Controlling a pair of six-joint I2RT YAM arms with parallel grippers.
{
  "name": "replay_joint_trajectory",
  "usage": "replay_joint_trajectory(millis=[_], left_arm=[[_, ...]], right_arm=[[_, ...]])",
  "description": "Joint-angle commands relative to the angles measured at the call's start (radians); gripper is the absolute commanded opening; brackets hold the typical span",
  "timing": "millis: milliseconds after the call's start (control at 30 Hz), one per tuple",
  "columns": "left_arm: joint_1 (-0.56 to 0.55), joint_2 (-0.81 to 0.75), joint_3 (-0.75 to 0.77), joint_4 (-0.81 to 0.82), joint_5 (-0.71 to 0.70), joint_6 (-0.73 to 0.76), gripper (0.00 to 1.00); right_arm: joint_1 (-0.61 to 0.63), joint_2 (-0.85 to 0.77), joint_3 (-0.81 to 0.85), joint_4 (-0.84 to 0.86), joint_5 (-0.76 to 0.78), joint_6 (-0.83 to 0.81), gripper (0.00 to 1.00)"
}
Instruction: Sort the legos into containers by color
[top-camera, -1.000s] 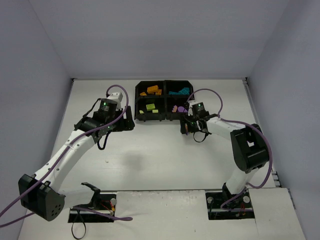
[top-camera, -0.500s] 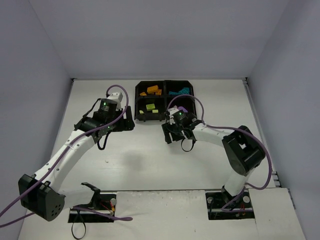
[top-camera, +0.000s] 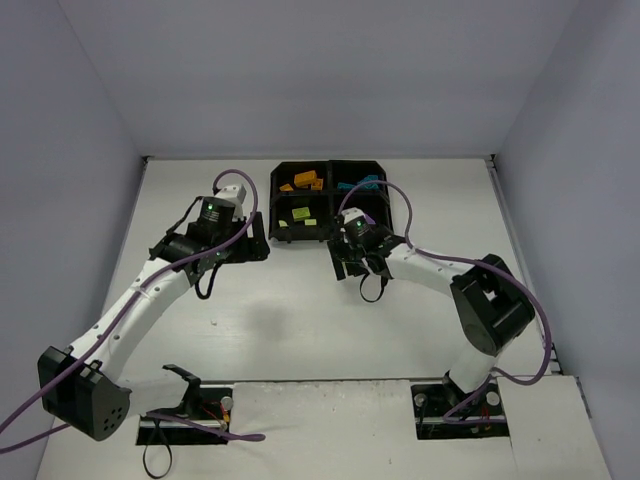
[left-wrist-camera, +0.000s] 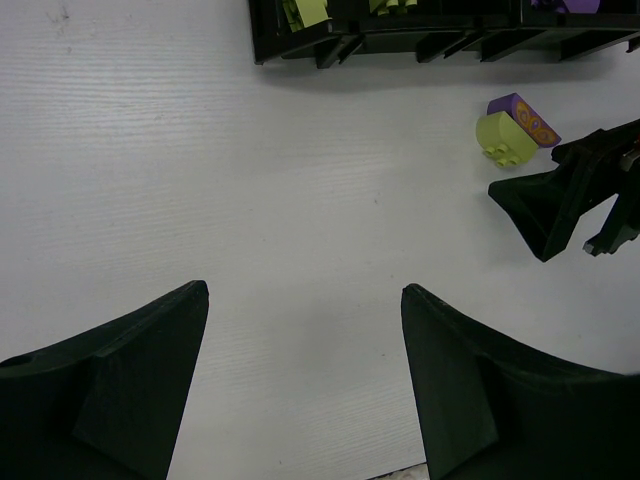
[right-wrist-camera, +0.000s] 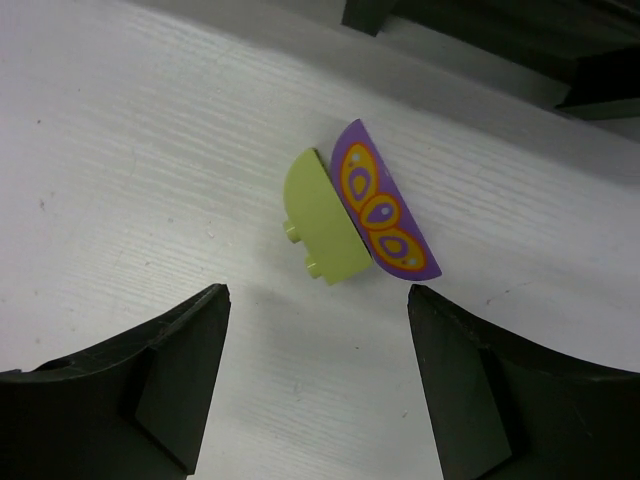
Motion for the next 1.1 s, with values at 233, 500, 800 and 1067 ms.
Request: replay_joint_trajectory(millis=[233, 500, 800, 1067], left_arm=[[-0.004, -0.003, 0.042, 0.029, 0.005, 0.015, 0.71], [-0.004, 0.011, 0.043, 0.029, 0.012, 0.024, 0.71], [-0.006, -0.003, 0.028, 0.026, 0.009, 0.032, 0.71], [-0.004, -0.017, 0.019, 0.024, 0.005, 0.033, 0.72]], right_arm=[[-0.003, 0.031, 0.087, -0.023, 0.075, 0.150, 0.65], [-0.003, 0.091, 0.116, -0.018, 0.090, 0.218, 0.61], [0.000, 0.140, 0.163, -0.017, 0.130, 0.326, 0.67], [0.000, 0.186, 0.188, -0.017, 0.184, 0.340, 0.63]])
